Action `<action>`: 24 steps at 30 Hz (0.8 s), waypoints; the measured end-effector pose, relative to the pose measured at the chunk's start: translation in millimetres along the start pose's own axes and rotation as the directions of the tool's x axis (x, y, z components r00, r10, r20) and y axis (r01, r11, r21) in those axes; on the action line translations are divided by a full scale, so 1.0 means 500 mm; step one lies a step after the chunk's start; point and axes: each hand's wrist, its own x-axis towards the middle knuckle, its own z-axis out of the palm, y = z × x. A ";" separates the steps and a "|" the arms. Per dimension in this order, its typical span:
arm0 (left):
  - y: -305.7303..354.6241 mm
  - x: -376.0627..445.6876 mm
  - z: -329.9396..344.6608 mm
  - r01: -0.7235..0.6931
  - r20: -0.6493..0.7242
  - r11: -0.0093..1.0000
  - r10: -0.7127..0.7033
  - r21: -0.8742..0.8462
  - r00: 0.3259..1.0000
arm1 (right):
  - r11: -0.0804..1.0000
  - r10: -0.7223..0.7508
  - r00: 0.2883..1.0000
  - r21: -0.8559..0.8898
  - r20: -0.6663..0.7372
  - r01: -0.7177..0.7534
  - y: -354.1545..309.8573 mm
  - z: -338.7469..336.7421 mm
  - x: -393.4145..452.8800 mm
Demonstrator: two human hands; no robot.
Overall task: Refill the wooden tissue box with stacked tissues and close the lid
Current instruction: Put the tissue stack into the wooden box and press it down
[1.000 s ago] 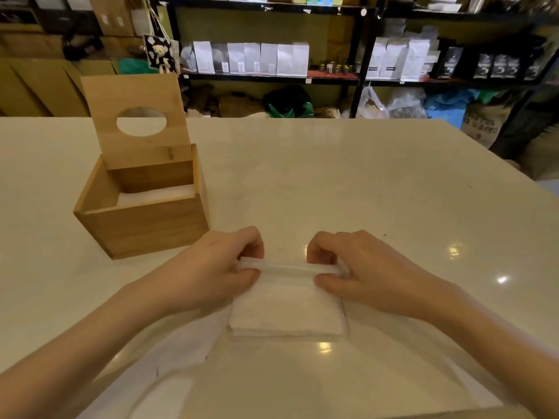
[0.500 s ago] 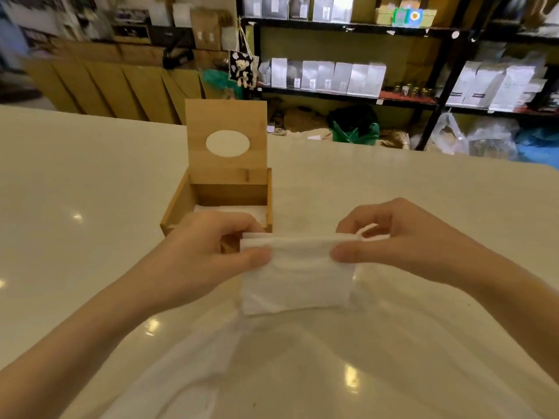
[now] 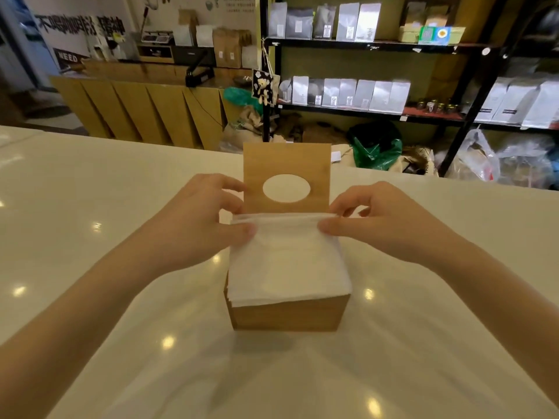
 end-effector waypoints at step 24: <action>0.031 0.069 0.061 0.073 0.226 0.879 -0.200 0.472 0.953 | 0.693 0.259 0.966 -0.697 0.004 -0.183 -0.047 0.077 0.041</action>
